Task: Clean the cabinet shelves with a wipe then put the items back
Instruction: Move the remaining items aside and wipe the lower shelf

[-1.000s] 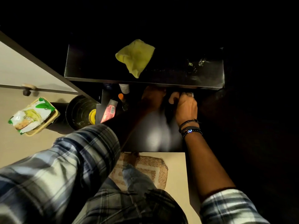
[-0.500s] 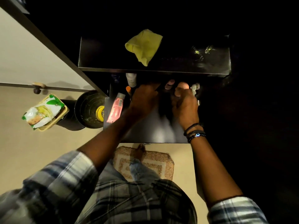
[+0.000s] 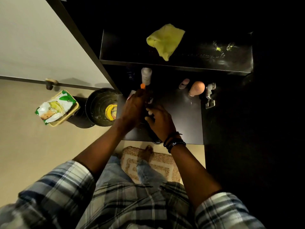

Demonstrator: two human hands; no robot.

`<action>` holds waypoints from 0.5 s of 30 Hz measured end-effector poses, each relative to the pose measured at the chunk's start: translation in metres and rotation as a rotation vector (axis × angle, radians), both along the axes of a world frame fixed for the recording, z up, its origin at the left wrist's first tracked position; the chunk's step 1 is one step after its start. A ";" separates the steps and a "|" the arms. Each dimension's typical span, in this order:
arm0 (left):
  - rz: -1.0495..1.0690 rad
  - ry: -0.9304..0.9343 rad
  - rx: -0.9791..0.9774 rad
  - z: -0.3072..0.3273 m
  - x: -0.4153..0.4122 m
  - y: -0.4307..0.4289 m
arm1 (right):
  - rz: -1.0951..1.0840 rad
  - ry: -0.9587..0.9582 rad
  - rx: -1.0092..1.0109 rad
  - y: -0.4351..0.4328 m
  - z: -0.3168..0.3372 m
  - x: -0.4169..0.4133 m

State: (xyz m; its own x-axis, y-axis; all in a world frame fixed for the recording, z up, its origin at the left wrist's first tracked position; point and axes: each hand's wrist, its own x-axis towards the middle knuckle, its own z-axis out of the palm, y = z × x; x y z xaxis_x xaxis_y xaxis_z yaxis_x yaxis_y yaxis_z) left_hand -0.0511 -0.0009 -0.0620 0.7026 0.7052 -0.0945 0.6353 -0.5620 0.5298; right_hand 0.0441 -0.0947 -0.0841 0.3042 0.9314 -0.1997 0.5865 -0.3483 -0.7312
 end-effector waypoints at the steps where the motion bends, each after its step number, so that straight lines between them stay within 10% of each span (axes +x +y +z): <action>1: -0.001 -0.010 -0.019 -0.001 0.001 0.002 | -0.019 -0.025 0.017 0.000 -0.002 0.000; 15: -0.043 -0.121 -0.062 0.003 0.054 -0.009 | -0.502 -0.331 -0.022 -0.055 0.008 0.090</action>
